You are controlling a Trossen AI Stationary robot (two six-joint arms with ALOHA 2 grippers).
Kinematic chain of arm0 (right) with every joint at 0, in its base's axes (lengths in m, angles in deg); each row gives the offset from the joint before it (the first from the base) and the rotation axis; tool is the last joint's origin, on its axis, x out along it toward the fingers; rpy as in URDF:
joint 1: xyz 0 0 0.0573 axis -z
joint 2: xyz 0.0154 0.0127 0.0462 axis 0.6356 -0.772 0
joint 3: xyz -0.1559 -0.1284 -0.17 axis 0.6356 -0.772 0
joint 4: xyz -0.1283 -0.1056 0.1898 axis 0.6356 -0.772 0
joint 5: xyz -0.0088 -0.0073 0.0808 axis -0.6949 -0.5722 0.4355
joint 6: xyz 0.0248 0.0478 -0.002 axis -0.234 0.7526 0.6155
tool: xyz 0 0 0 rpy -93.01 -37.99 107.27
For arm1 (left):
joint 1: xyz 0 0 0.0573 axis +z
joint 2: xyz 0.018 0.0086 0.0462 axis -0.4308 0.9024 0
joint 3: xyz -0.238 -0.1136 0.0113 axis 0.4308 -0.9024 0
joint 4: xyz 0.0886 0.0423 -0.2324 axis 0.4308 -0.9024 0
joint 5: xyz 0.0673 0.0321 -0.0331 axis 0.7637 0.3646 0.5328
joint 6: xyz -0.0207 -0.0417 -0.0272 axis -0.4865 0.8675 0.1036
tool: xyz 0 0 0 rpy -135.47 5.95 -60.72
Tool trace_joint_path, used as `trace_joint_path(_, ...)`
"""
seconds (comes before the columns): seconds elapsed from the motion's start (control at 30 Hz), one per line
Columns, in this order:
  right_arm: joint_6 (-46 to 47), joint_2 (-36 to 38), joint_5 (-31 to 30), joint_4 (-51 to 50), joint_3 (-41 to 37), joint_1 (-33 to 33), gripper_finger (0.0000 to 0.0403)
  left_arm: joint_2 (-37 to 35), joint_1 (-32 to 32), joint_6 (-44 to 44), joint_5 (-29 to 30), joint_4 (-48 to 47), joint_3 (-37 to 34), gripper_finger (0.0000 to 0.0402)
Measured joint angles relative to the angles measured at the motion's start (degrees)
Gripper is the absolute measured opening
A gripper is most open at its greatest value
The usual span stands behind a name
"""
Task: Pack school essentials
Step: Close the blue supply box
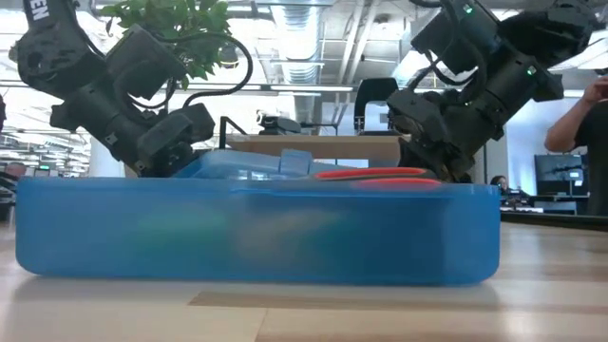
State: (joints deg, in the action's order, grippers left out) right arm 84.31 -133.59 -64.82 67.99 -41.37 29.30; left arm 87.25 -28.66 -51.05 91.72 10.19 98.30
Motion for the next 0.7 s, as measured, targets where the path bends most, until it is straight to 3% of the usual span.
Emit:
trace_joint_path(0.37,-2.2,-0.1,0.0,-6.7,4.6,-0.7,0.0008,-7.6,-0.2,-2.4,0.1,-1.7,0.1,0.0)
trace_joint_path(0.7,-4.6,-0.1,-0.4,-7.1,7.0,-0.7,0.0008,-16.4,-0.2,-3.8,1.8,-11.9,0.3,0.0)
